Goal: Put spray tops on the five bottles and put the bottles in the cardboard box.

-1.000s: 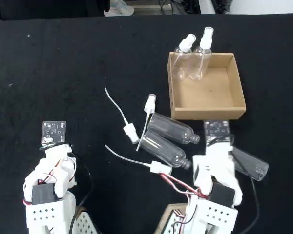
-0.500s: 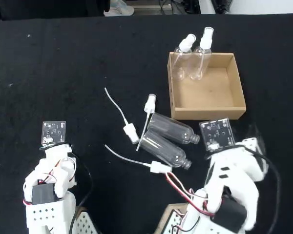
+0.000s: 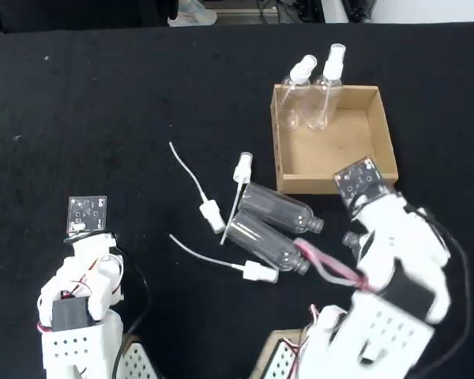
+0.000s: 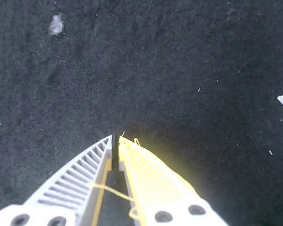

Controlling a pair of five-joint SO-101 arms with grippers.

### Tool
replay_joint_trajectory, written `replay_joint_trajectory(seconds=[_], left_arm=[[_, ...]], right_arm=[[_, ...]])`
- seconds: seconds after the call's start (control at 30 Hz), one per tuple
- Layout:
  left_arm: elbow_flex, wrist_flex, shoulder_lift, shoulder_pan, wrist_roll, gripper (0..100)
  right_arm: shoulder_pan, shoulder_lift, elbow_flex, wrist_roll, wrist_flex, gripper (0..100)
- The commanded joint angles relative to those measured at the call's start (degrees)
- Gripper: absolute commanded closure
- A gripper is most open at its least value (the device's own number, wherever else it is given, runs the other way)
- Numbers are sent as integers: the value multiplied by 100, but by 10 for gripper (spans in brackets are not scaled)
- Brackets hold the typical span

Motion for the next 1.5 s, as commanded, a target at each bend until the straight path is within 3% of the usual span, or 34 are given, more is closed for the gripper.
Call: replay_joint_trajectory(seconds=[0.0,0.17,0.57,0.73,0.83,1.27,1.33,1.47], left_arm=[[136,35,-9,31,-44,970],[136,35,-9,75,-44,970],[136,35,-9,75,-44,970],[136,35,-9,75,-44,970],[136,35,-9,75,-44,970],[136,35,-9,75,-44,970],[136,35,-9,75,-44,970],[136,35,-9,75,-44,970]], right_arm=[[229,760,-338,659,35,800],[334,1235,-303,1301,35,704],[-246,2009,-101,1398,642,706],[-97,2404,-92,2013,633,706],[0,2695,-84,2303,325,706],[141,4497,-92,2338,-756,707],[193,4716,-92,2338,-888,749],[316,4954,-207,2312,-1292,997]])
